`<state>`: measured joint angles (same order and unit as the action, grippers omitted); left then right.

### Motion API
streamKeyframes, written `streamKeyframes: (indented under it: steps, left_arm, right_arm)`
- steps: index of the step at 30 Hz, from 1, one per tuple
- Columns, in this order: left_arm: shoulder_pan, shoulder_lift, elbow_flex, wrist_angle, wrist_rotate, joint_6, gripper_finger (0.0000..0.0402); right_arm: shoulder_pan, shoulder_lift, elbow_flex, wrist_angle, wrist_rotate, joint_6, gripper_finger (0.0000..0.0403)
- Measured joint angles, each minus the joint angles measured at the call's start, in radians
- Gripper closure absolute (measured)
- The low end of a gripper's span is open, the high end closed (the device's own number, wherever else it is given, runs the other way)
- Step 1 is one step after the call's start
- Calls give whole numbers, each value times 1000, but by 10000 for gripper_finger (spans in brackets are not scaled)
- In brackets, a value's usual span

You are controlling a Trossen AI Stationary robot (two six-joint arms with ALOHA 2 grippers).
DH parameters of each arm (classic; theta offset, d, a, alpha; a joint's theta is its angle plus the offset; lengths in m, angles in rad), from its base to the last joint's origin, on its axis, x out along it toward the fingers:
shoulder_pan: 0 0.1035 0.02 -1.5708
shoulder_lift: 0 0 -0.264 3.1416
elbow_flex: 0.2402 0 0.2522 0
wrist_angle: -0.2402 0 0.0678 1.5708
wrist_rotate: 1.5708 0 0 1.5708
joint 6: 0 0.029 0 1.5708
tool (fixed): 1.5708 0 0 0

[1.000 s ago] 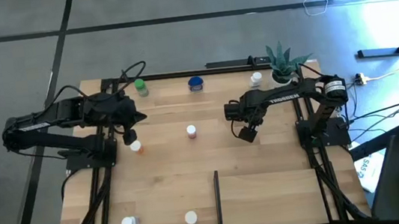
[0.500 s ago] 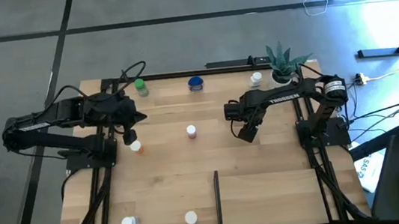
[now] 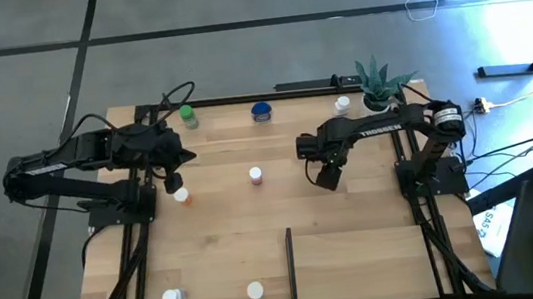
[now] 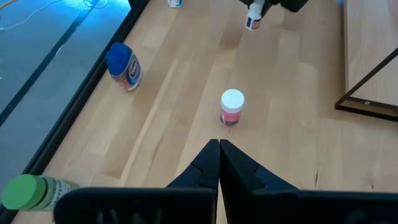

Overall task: Pick and place medicine bottles onto shelf by color
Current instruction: Put the middle right white pill bottle onto the shelf

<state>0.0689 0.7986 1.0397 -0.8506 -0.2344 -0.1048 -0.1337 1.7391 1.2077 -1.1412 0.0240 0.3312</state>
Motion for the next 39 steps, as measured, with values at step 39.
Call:
streamKeyframes:
  steps: [39]
  left_arm:
    - [-192, 52, 1, 284, 73, 12, 401]
  right_arm:
    - [669, -245, 325, -321, -166, 293, 242]
